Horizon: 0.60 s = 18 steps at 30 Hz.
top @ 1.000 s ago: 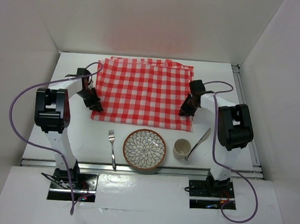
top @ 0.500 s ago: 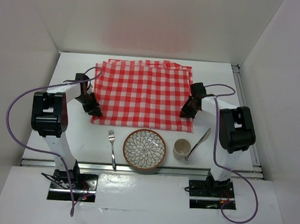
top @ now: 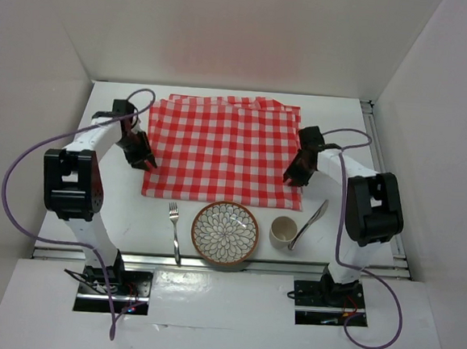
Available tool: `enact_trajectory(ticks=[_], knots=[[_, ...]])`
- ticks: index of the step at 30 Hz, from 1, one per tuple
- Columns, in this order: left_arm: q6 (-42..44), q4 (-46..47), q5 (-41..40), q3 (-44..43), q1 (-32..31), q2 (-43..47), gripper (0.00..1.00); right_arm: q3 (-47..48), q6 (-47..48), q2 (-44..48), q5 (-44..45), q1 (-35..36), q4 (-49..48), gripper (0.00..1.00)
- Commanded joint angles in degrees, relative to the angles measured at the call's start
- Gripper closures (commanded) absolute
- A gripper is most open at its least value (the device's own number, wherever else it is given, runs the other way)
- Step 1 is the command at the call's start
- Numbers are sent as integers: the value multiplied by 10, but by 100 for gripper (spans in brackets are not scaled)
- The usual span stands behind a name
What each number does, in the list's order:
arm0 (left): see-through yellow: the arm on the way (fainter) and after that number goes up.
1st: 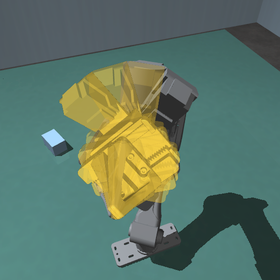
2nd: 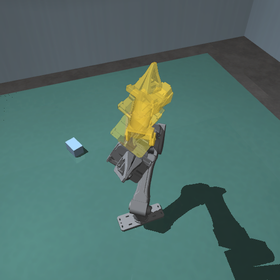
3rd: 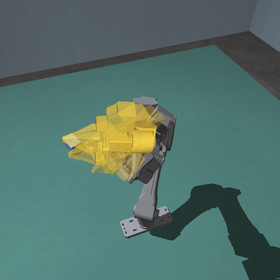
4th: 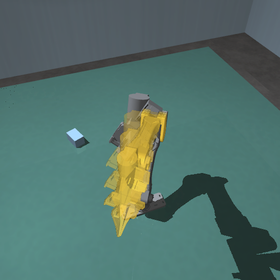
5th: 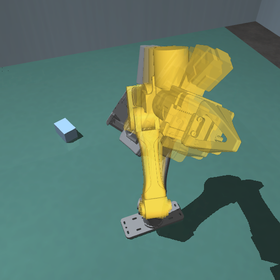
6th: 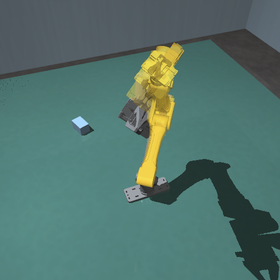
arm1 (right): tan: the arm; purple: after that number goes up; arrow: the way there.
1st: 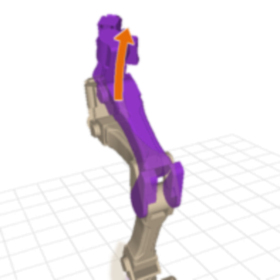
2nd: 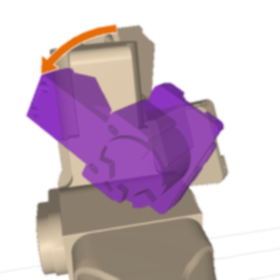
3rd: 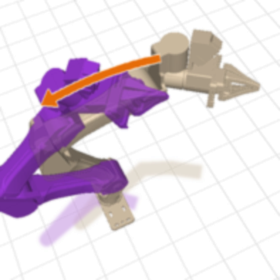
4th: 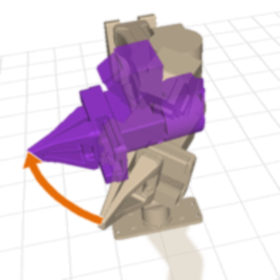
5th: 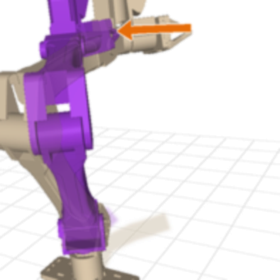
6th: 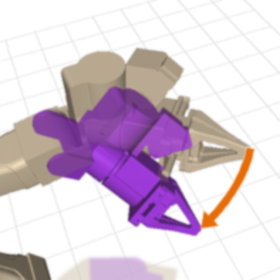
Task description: Set the dinner table for one person
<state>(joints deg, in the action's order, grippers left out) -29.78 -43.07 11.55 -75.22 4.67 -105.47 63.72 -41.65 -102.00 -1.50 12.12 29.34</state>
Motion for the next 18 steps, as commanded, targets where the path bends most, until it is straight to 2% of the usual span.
enact_trajectory(ticks=[1,3,6,10,13,18], knots=[[15,-42,-6,-72,1,67,56,61,16,79,30,2,34,65],[15,-54,-6,-90,1,90,51,85,23,108,30,2,41,46],[15,-67,1,-116,1,119,51,96,45,156,30,2,63,30],[20,-57,14,-124,-4,172,51,69,51,240,36,7,120,15],[20,-21,24,-86,-16,221,50,12,30,325,49,7,182,11],[25,-16,30,-75,-38,236,48,-85,-33,443,-2,12,260,10]])
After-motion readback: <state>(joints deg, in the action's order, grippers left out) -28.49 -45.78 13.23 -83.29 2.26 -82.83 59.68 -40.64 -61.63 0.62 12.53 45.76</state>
